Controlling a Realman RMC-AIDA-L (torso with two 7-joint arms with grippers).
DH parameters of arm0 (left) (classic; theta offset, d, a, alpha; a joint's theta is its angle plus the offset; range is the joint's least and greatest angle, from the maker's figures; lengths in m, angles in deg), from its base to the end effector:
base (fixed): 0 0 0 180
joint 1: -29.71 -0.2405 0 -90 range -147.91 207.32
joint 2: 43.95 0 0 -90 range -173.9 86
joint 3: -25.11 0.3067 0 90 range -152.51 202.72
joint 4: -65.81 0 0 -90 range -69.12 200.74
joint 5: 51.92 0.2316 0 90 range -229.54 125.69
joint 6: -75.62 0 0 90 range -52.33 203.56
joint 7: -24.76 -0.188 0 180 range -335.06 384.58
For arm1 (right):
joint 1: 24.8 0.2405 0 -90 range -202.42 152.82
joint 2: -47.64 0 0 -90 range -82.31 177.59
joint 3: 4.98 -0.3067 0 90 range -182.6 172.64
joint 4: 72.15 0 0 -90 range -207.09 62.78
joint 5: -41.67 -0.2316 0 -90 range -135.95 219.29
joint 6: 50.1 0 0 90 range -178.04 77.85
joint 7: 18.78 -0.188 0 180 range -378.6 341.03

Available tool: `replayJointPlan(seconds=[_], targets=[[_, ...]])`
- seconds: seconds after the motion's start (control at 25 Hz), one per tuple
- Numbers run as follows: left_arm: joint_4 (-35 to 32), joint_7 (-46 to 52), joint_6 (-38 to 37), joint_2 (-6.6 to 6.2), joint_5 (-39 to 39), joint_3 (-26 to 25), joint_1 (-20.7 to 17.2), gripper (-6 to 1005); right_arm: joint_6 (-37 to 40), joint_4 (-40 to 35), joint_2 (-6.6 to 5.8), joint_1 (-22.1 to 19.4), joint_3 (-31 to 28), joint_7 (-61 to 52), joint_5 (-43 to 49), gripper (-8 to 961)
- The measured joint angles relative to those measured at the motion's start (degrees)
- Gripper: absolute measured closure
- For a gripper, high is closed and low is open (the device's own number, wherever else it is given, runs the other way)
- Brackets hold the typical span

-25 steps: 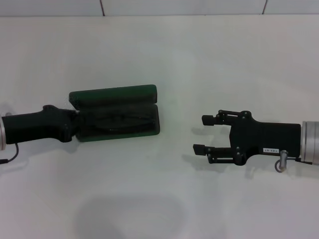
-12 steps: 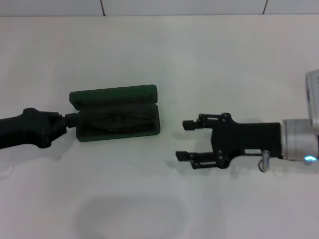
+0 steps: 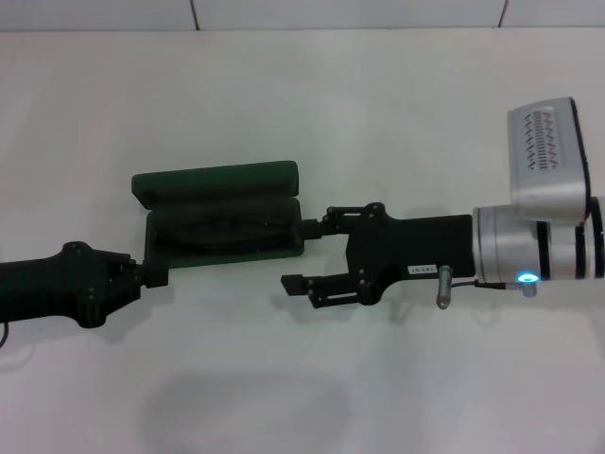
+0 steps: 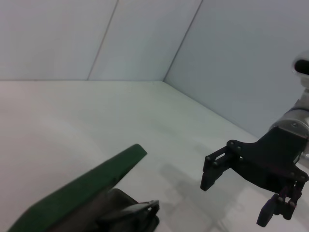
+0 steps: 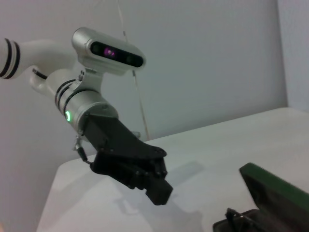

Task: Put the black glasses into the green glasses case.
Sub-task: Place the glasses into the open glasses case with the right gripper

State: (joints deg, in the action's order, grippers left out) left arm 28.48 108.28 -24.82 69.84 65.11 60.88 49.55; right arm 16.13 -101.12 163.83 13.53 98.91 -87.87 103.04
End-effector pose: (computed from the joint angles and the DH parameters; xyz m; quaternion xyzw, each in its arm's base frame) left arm -0.3669 0.3074 -0.0159 -0.9133 -0.3137 -0.2403 0.0983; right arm 0.1974 0.3833 -0.1751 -0.9659 0.1009 0.2358 0.0355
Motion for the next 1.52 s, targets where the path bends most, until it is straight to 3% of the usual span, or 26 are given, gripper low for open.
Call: replayJointPlan(seconds=[0.48,0.88,1.52], targets=[[0.4,0.0,0.0,0.51,0.1,0.3,0.7,990,-9.1,-0.5,0.00,0.5,8.7,-0.2,-8.7,214],[0.4,0.0,0.2,0.60,0.1,0.3,0.7,990,-6.5,-2.6,0.00,-1.6,9.6,0.9,-10.4,215],[0.7,0.0,0.3,0.74,0.1,0.3,0.5,990,-12.8,-2.8,0.00,-0.3,13.4,0.6,-12.7,214]])
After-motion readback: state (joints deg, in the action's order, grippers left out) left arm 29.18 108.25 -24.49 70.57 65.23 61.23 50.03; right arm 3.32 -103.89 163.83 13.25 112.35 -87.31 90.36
